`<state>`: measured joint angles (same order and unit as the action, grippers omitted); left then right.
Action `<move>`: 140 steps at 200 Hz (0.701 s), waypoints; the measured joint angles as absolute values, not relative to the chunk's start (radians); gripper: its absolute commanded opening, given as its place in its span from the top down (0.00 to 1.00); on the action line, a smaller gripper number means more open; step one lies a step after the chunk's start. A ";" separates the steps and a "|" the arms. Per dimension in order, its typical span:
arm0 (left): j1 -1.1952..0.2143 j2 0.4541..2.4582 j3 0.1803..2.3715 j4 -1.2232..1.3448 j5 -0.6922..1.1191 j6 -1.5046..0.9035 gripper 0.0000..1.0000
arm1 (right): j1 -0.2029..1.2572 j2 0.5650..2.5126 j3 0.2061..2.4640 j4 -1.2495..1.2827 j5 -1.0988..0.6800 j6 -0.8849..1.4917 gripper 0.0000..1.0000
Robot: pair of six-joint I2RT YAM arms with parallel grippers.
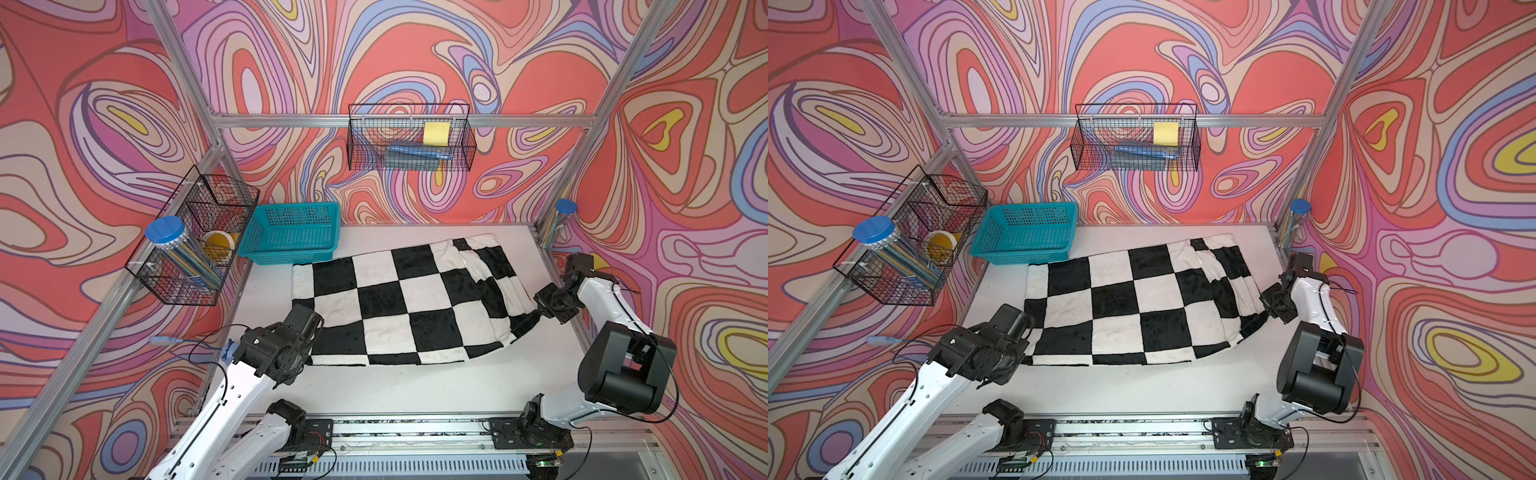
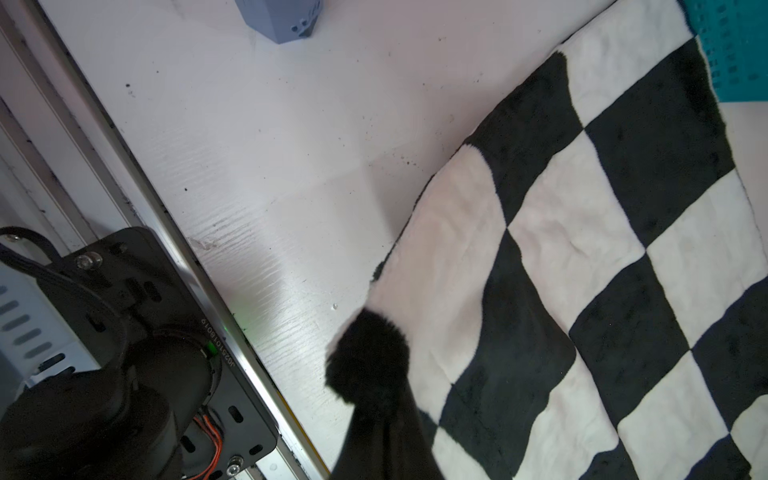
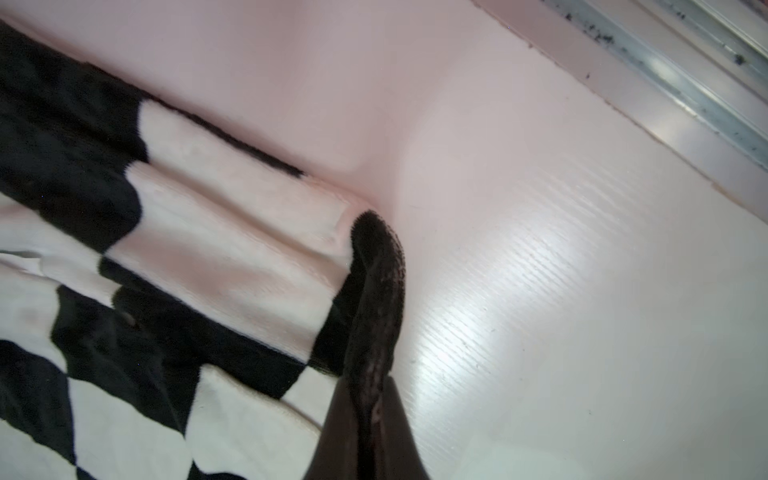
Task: Roll up the pillowcase
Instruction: Fold the pillowcase at the center of the board.
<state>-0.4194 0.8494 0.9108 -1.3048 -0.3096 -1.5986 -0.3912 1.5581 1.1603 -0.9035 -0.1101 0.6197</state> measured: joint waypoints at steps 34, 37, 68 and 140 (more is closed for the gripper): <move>-0.415 0.946 1.001 -1.278 -0.360 -1.559 1.00 | -0.383 1.641 1.316 -0.876 -0.170 0.657 1.00; -0.413 0.956 1.010 -1.271 -0.364 -1.553 1.00 | -0.382 1.650 1.332 -0.870 -0.175 0.661 1.00; -0.336 1.033 1.042 -1.169 -0.368 -1.491 1.00 | -0.358 1.766 1.493 -0.816 -0.214 0.713 1.00; -0.208 1.252 1.107 -0.965 -0.367 -1.346 1.00 | -0.266 2.081 1.814 -0.756 -0.257 0.796 1.00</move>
<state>-0.2081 1.2518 1.1072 -0.9653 -0.3668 -1.3464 -0.2657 2.0808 1.8145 -0.7563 -0.2569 0.7956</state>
